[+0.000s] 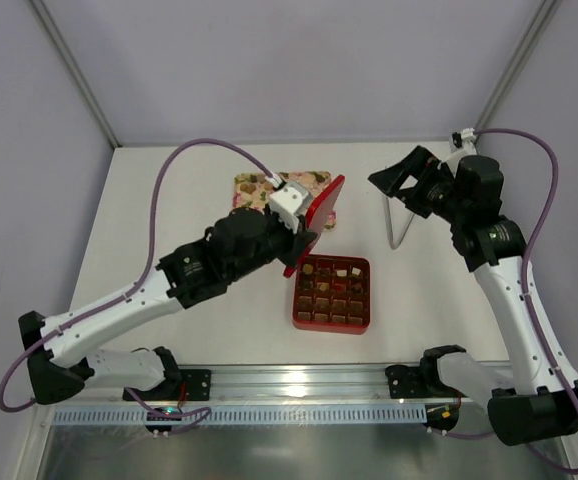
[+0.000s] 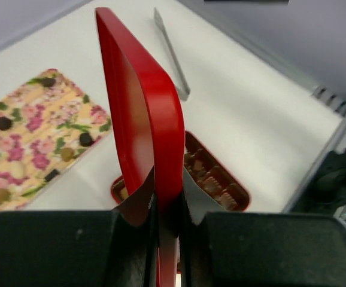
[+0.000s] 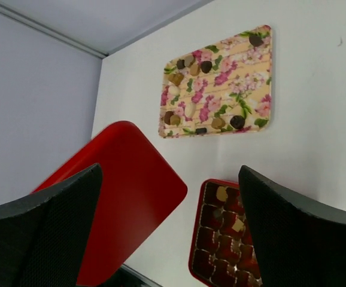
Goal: Pack the chocolate
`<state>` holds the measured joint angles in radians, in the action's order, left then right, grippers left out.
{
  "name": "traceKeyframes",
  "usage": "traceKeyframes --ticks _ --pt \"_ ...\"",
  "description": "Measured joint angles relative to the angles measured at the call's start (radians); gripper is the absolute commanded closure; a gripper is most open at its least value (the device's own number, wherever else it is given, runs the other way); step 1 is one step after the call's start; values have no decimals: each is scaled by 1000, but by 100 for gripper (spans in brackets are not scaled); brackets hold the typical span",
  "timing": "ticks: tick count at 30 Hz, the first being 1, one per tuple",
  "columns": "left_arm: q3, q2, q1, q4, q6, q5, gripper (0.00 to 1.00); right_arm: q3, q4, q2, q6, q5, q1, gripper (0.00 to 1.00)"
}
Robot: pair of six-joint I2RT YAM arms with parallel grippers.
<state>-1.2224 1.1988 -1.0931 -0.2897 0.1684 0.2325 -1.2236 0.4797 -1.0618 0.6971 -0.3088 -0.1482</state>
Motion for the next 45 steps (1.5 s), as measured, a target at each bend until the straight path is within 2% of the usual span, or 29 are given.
traceKeyframes --ticks 5,10,14,18,24,31,45 --pt "8 -10 178 67 302 -349 100 148 -11 84 -56 51 14 3" --pt "168 9 347 325 647 -662 100 251 -21 141 -101 82 20 1" --pt "276 59 421 480 852 -798 100 300 -41 166 -121 68 20 1" --pt "316 114 439 603 983 -894 100 346 -56 180 -144 50 20 1" --pt "359 229 463 877 1164 -1004 100 412 -76 194 -172 35 21 1" --pt "386 368 491 1019 1267 -1085 100 523 -129 236 -174 33 21 1" --pt "424 516 491 1102 1261 -1183 100 686 -235 266 -171 19 21 1"
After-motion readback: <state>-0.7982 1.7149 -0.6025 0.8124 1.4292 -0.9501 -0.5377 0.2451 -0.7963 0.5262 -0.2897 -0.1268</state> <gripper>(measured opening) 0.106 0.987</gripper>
